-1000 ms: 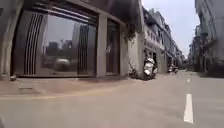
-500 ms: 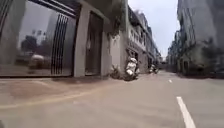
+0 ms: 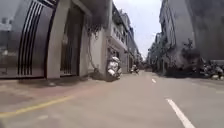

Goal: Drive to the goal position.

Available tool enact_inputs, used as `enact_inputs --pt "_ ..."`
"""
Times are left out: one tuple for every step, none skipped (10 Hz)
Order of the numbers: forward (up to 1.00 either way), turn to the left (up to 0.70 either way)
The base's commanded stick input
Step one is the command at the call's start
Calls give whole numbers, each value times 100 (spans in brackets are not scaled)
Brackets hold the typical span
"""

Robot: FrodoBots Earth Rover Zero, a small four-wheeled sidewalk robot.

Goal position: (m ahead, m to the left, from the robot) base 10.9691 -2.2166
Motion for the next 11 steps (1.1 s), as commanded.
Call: enact_inputs --pt "100 -2" --pt "100 -27" --pt "100 -40" --pt "100 -40" --pt "100 -40" --pt "100 -40" --pt "100 -40" --pt "100 -40" --pt "100 -40" --pt "100 -40" --pt "100 -40"
